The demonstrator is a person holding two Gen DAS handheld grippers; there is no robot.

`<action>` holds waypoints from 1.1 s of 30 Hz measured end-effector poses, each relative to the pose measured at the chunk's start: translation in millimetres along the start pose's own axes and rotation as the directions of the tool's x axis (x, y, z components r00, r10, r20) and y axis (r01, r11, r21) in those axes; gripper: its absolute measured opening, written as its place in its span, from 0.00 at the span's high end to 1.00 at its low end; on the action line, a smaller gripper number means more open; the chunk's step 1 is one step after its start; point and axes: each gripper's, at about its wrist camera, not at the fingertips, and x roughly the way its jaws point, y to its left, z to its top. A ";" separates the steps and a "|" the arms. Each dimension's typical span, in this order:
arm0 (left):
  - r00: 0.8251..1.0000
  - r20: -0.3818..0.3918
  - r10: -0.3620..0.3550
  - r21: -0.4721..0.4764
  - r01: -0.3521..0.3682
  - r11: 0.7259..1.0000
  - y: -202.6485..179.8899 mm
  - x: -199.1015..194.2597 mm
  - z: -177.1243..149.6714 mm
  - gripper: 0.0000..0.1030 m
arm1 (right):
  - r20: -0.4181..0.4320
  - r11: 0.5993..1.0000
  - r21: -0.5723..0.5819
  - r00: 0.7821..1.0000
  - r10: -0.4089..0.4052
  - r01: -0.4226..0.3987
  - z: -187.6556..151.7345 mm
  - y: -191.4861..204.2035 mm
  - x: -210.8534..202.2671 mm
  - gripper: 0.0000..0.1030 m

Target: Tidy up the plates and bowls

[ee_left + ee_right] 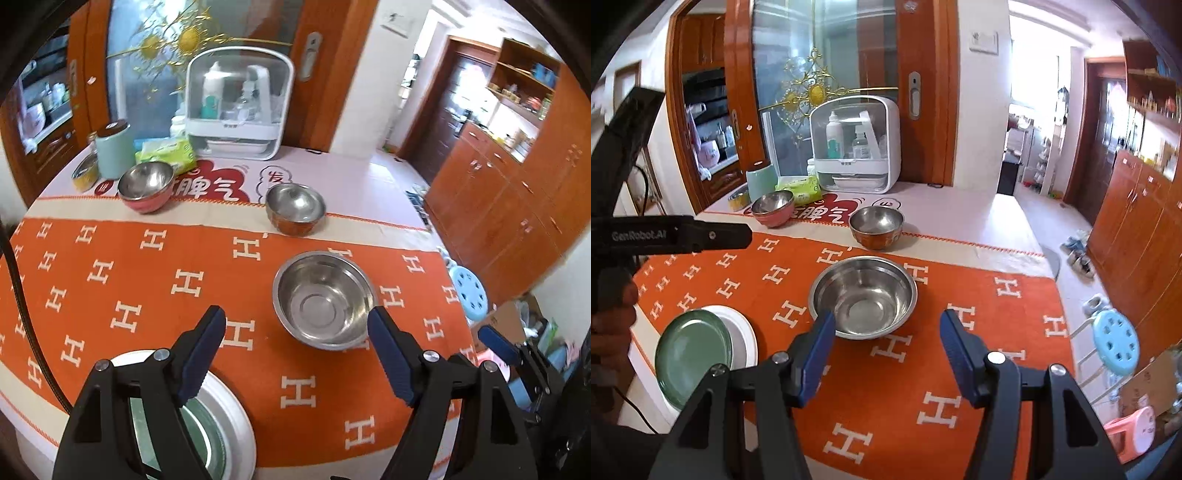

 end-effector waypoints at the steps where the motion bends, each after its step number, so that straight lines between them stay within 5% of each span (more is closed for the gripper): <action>1: 1.000 -0.006 0.012 -0.007 -0.012 1.000 -1.2 5.3 1.0 0.24 | -0.012 1.000 0.008 1.000 0.011 -0.011 -0.5 -4.8 5.7 0.42; 12: 0.995 -0.080 0.066 -0.062 -0.071 0.996 -6.2 61.4 -3.4 0.24 | -0.072 0.995 0.055 0.993 0.091 -0.087 -4.3 -26.4 52.5 0.42; 33: 0.954 -0.279 0.113 -0.096 -0.144 0.985 3.4 171.7 -9.4 0.26 | -0.178 0.973 0.135 0.961 0.212 -0.189 -13.5 -45.1 146.6 0.42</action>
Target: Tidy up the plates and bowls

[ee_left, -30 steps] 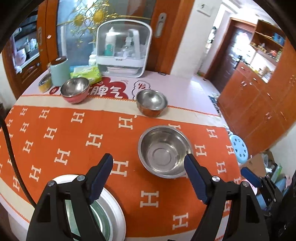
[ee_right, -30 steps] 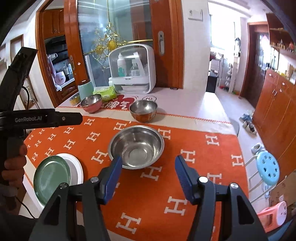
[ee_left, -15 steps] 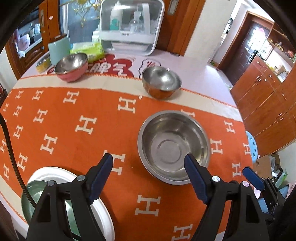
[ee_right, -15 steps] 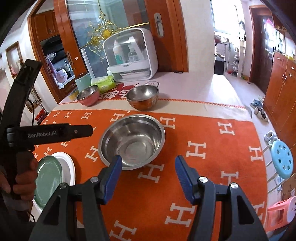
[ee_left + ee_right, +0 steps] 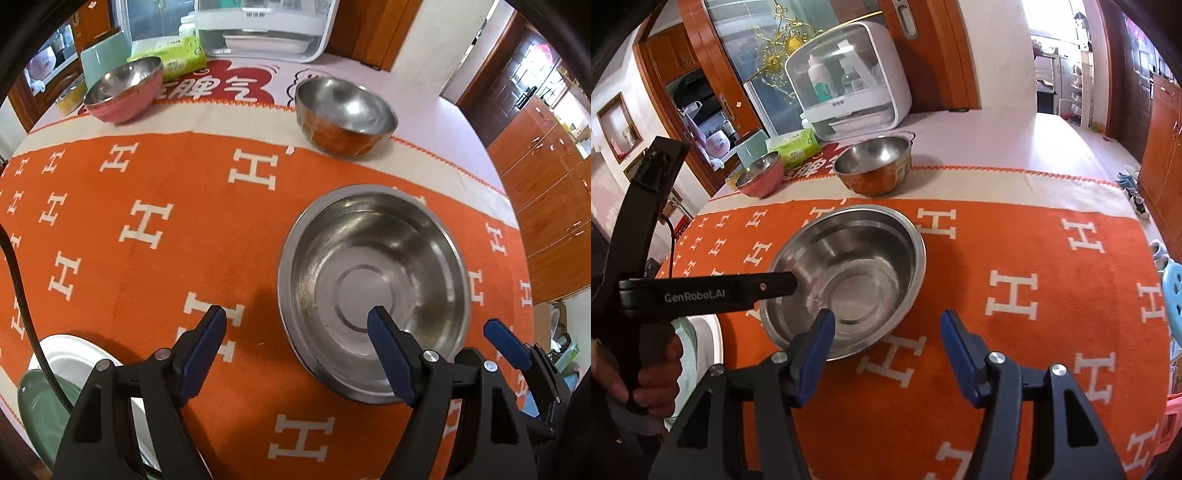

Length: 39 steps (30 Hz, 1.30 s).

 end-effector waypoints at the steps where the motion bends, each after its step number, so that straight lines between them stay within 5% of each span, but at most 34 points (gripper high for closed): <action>1: 1.000 0.000 0.005 0.000 -0.005 1.000 -0.2 2.6 0.6 0.27 | -0.005 1.000 0.002 1.000 0.004 -0.004 0.5 -0.8 2.5 0.42; 5: 1.000 -0.011 0.003 -0.001 -0.003 1.000 -1.5 13.1 0.7 0.31 | -0.022 0.999 0.004 0.999 0.032 -0.032 1.5 -2.7 12.5 0.43; 12: 0.999 -0.029 -0.023 -0.018 0.022 1.000 -0.7 26.0 -4.2 0.69 | -0.053 0.998 -0.018 0.997 0.052 -0.053 1.0 -0.4 21.8 0.65; 18: 1.000 -0.004 -0.023 -0.034 0.023 0.999 0.6 25.5 -6.2 0.84 | -0.054 0.999 -0.007 0.997 0.052 -0.052 0.6 -0.6 20.4 0.70; 39: 0.988 0.094 -0.123 -0.018 0.125 0.992 5.6 -32.5 -37.6 0.85 | 0.020 0.999 -0.048 1.000 -0.019 0.019 -7.8 27.6 -29.9 0.71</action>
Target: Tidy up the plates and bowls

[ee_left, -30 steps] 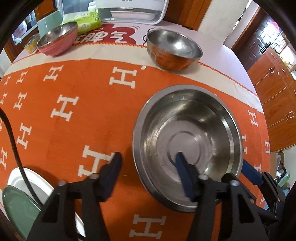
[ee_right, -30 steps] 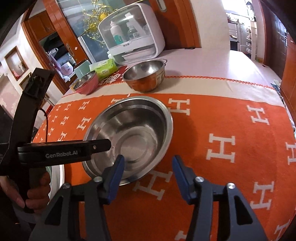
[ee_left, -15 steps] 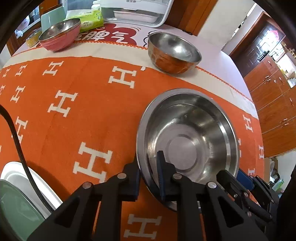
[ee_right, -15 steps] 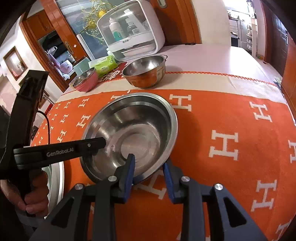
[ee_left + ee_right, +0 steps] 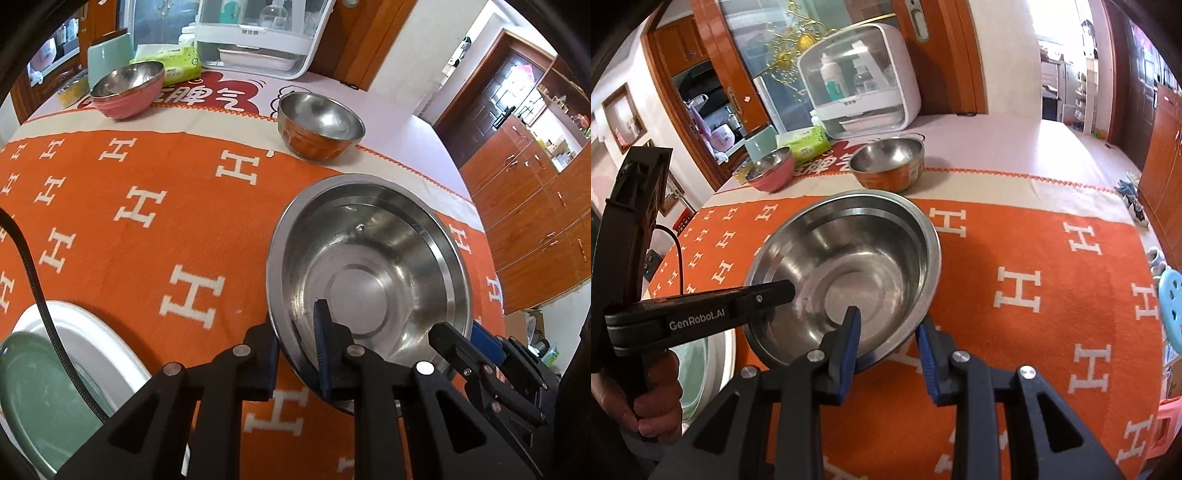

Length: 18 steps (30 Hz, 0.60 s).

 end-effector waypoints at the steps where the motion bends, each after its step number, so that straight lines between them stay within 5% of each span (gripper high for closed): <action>1: 1.000 0.005 -0.003 0.002 0.003 1.000 1.8 -4.8 -2.8 0.85 | 0.005 1.000 -0.008 1.000 0.002 -0.002 -1.3 3.4 -3.6 0.71; 18: 0.998 -0.018 -0.059 0.095 0.061 0.994 19.0 -59.8 -59.7 0.80 | 0.019 0.983 -0.177 0.999 -0.037 0.040 -35.1 61.4 -48.8 0.71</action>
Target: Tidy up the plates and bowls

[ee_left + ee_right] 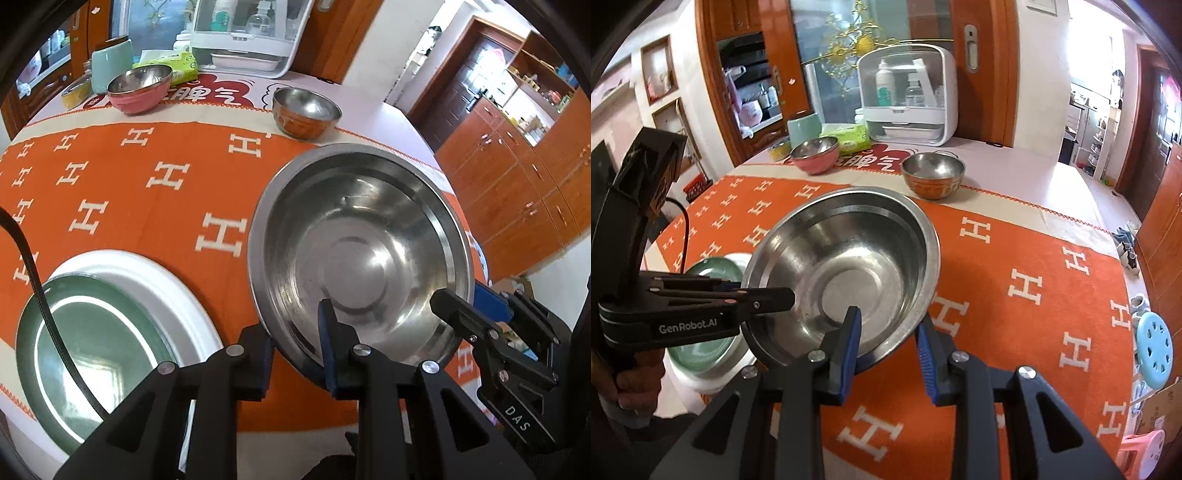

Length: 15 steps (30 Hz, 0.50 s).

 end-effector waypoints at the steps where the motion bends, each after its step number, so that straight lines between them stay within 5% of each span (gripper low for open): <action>1: 1.000 -0.002 -0.001 0.006 0.001 1.000 0.1 -1.5 -2.4 0.80 | -0.004 1.000 -0.002 1.000 0.001 -0.001 -2.9 2.9 -2.7 0.71; 15: 0.994 -0.107 -0.013 0.101 0.024 0.995 6.8 -12.0 -41.4 0.80 | -0.088 1.000 -0.009 0.996 -0.002 0.001 -40.5 31.3 -19.4 0.71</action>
